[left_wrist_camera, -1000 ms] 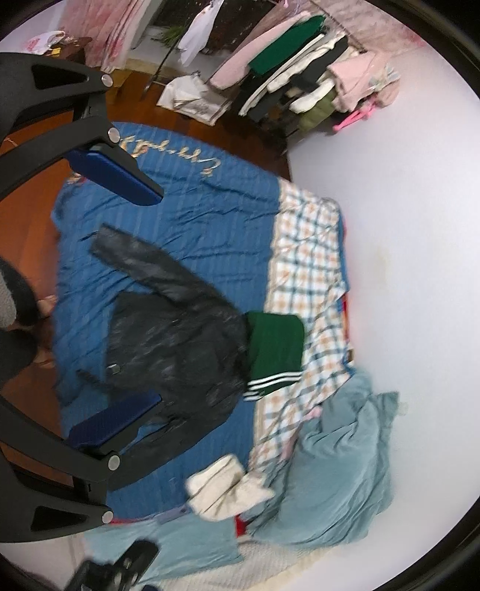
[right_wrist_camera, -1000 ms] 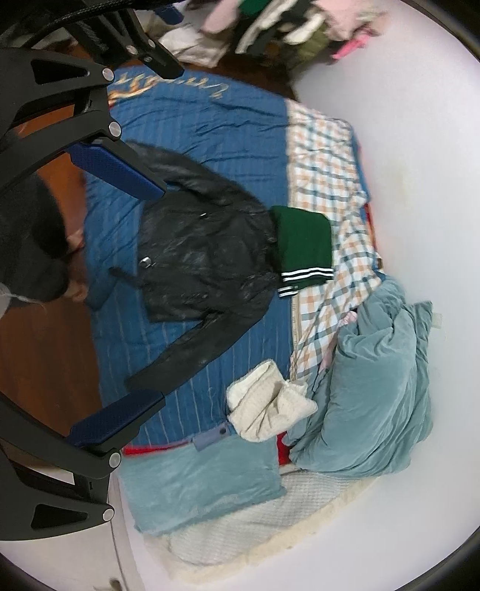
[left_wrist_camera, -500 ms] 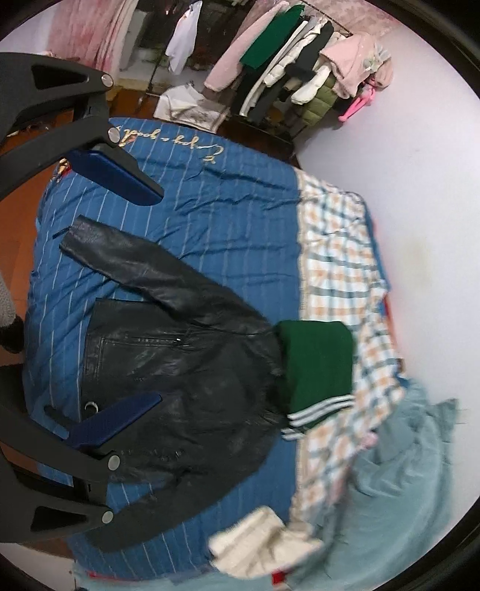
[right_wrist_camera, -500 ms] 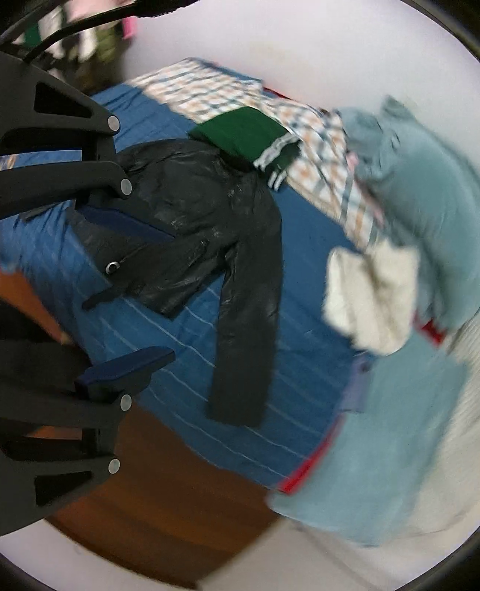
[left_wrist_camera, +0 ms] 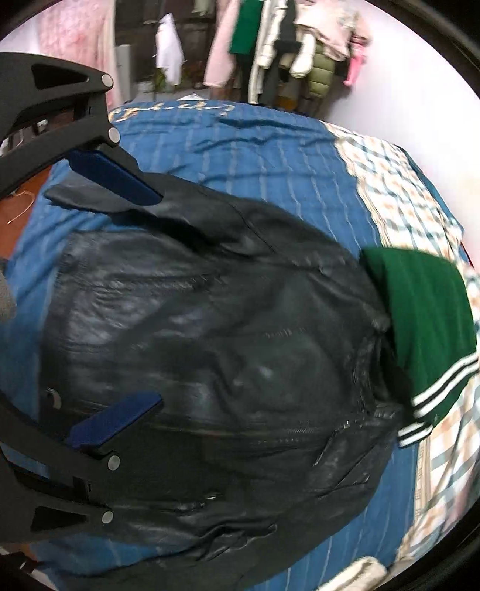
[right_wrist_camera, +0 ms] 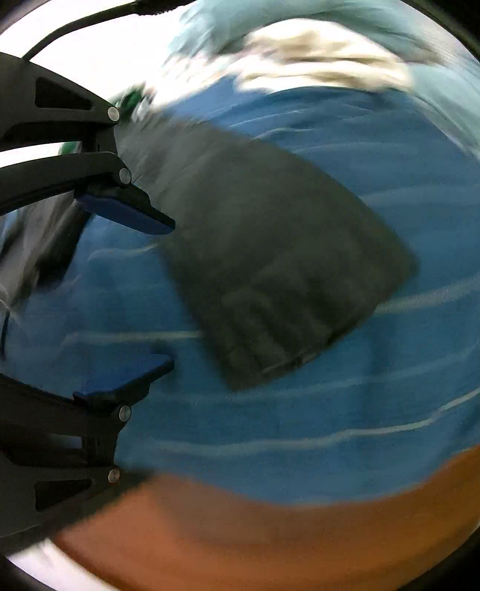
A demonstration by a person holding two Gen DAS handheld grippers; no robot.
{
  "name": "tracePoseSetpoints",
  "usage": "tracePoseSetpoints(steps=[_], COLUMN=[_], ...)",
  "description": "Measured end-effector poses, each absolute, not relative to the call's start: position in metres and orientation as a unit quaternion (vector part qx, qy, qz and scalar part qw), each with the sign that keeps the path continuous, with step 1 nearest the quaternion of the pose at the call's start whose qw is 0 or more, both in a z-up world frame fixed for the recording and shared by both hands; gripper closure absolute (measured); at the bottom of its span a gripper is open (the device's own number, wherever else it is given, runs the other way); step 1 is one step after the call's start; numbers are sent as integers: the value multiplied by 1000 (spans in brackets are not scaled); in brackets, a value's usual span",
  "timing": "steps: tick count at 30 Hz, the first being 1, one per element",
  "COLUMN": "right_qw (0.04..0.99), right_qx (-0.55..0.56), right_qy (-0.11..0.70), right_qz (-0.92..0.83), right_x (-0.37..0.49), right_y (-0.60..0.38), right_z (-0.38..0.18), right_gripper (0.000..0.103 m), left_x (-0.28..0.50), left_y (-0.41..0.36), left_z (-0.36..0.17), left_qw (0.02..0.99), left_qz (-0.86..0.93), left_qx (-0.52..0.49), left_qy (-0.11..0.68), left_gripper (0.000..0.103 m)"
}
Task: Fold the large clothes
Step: 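Reach down and grasp a jacket sleeve cuff with the right gripper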
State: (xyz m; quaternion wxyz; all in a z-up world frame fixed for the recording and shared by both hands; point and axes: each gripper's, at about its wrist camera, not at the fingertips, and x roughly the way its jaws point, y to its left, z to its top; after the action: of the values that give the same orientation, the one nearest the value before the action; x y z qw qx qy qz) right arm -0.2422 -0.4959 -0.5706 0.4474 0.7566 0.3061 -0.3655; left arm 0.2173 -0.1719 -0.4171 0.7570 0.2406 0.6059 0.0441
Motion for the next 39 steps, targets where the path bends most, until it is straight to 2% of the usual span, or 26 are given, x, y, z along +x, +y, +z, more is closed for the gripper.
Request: tracePoseSetpoints(steps=[4,7,8,9,12,13,14,16,21,24,31,32,33,34,39], right_qw=[485,517,525,540,547,544,544,550,563,579,601,602,606,612,637], right_qx=[752,724,721,710,698,703,707,708,721,719,706,708,705,704,668], right_qy=[235,190,177,175,242,250,257,255,186,113,92,89,82,79,87], right_qz=[-379,-415,-416,-418,-394,-384,-371,-363,-360,-366,-362,-360,-358,-352,-374], right_x=[-236,-231,-226,-222,-204,-201,-199,-196,-196,-190,-155,-153,-148,-150,-153], right_y=[-513,-527,-534,-541,-552,-554,-551,-545,-553,-561,-584,-586,-588,-591,-603], right_z=[-568,-548,-535,-530,-548,-553,-560,-570,-595,-588,-604,-601,-595,-590,-541], right_gripper=[36,93,93,93,90,81,59,36,33,35,33,43,59,96,96], left_x=[235,242,243,245,243,241,240,237,229,226,235,238,239,240,251], left_y=[-191,-201,-201,-202,-197,-194,-192,-190,-176,-167,-158,-158,-158,-158,-158], left_z=[-445,-473,-483,-490,-519,-528,-535,-545,-556,-554,-558,-559,-558,-558,-543], left_qw=[757,756,755,753,743,739,738,745,772,781,768,766,764,763,765], left_qz=[26,21,20,21,19,18,13,1,-39,-62,-74,-75,-74,-73,-65], left_qx=[239,253,252,250,230,228,221,208,168,148,129,129,129,131,134], left_qy=[607,604,605,608,628,634,637,633,611,603,622,625,628,629,627], left_gripper=[0,0,0,0,0,0,0,0,0,0,0,0,0,0,0])
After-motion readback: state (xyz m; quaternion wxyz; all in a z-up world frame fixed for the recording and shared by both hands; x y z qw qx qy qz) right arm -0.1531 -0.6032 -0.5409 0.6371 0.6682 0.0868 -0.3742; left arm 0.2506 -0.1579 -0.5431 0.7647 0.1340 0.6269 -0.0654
